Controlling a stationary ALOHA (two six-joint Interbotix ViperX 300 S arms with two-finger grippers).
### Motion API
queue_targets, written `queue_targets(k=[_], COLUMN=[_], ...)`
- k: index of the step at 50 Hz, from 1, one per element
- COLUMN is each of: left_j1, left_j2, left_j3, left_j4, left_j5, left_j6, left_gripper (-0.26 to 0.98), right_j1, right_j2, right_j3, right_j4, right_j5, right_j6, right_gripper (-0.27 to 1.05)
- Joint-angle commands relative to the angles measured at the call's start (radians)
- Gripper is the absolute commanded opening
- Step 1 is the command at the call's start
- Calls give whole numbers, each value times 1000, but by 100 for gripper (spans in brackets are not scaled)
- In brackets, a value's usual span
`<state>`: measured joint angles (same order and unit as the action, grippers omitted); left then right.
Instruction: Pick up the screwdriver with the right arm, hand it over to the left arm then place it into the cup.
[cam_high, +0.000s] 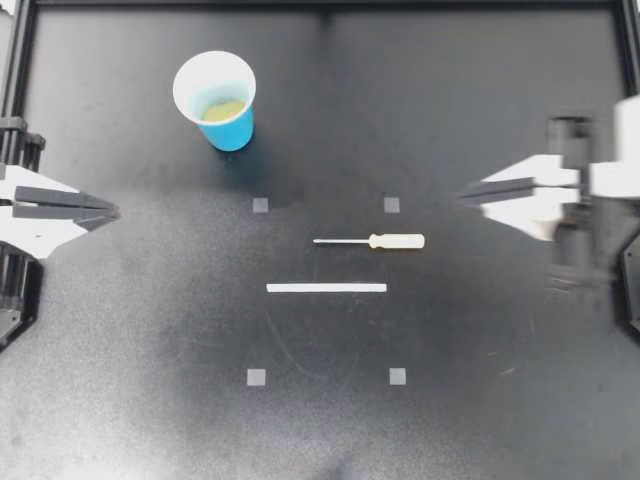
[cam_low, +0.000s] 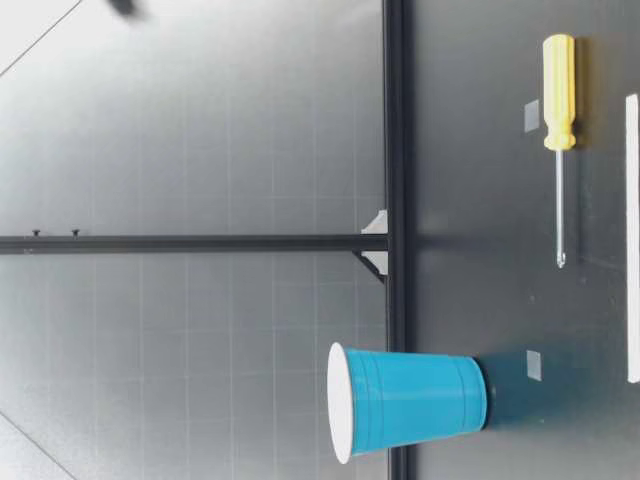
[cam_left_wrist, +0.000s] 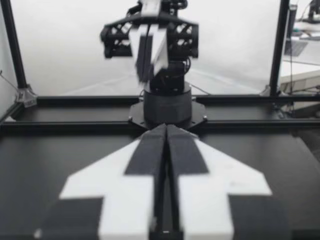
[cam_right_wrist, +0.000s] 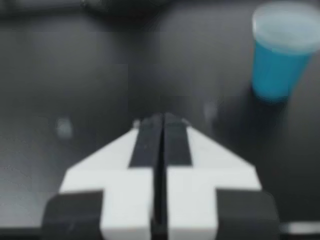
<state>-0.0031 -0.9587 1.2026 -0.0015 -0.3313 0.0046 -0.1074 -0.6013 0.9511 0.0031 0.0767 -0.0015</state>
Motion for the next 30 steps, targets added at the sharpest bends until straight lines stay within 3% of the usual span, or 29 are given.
queue_targets(k=[1, 10, 23, 30], left_j1=[-3, -3, -3, -3], left_j2=[8, 9, 11, 11], left_j3=[-14, -12, -5, -5], left_j4=[-2, -2, -2, -2], left_j5=[-9, -9, -9, -9], left_j6=[0, 2, 0, 0], left_gripper=[9, 9, 9, 9], right_j1=[-9, -12, -21, -21], right_j2=[75, 253, 443, 532], right_j3=[-74, -163, -276, -331], right_j4=[-9, -37, -109, -135], right_j5=[83, 183, 314, 400], right_j6=[-3, -3, -5, -5], right_gripper=[8, 20, 66, 65])
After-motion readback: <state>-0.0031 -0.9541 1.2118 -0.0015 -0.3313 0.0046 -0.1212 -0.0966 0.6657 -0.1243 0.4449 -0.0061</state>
